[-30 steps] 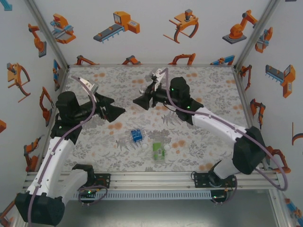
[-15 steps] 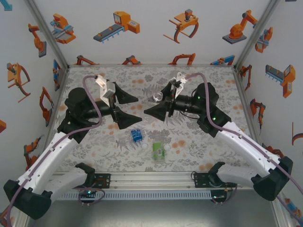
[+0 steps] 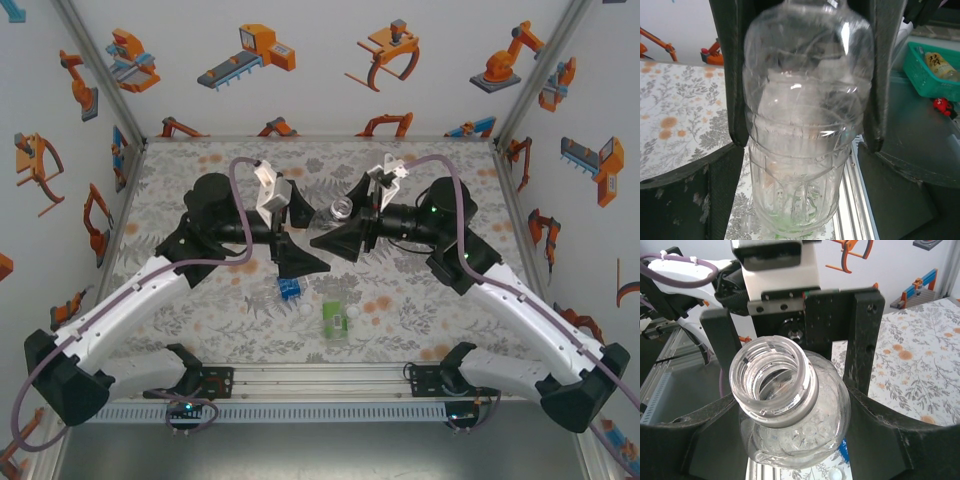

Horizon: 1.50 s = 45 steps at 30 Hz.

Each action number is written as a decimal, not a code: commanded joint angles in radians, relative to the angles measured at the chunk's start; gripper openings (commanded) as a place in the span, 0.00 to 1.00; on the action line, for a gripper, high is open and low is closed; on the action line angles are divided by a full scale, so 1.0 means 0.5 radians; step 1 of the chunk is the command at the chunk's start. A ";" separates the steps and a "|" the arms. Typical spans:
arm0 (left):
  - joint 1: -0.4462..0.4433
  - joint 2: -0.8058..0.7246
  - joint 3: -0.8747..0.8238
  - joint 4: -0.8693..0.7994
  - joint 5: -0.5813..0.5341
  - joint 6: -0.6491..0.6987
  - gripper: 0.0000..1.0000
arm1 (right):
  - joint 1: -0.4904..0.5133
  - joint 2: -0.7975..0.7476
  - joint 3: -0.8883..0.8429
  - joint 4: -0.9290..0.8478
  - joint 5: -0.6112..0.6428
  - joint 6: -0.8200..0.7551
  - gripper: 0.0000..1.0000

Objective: Screw on the bottle caps

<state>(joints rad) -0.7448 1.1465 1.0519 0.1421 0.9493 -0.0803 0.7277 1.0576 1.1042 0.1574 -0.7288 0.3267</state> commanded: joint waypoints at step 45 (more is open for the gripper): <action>-0.102 0.099 0.035 0.345 0.017 -0.139 0.51 | 0.038 -0.135 -0.009 -0.021 0.277 0.016 0.30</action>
<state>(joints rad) -0.7906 1.2003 1.0531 0.2993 0.9463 -0.1349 0.7437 1.0103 1.1118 0.1120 -0.6121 0.3420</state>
